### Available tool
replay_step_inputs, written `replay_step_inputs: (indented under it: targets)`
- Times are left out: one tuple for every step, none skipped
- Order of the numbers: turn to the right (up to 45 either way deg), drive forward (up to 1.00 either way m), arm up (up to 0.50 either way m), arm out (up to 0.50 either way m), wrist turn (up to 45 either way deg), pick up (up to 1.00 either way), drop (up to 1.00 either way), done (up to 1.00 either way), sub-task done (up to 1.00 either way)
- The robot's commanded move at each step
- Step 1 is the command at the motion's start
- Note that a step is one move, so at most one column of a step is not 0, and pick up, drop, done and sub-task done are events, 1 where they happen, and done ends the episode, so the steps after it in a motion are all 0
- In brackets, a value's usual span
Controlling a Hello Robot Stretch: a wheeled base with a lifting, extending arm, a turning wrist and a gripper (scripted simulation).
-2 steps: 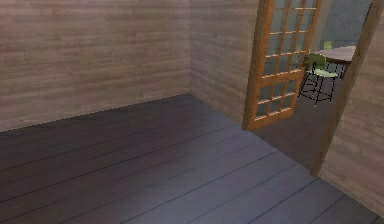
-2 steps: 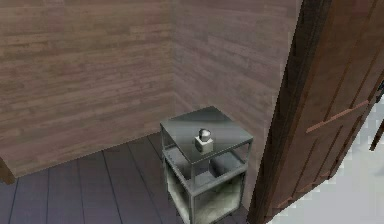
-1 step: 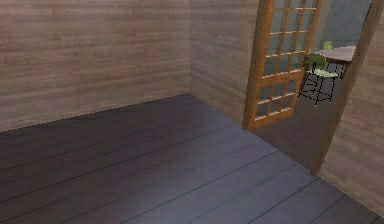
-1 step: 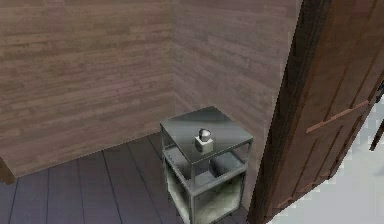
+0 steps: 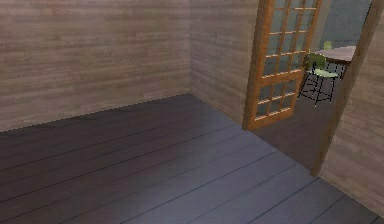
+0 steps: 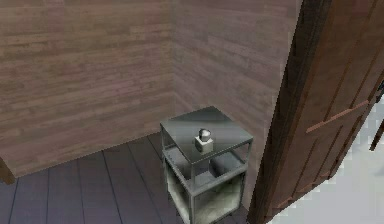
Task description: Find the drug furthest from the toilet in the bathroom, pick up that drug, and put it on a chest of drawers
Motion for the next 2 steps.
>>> replay_step_inputs:
  targets:
    - [0.0,0.0,0.0,0.48,0.0,0.0,0.0,0.0,0.0]
    - [0.0,0.0,0.0,0.0,45.0,0.0,0.0,0.0,0.0]
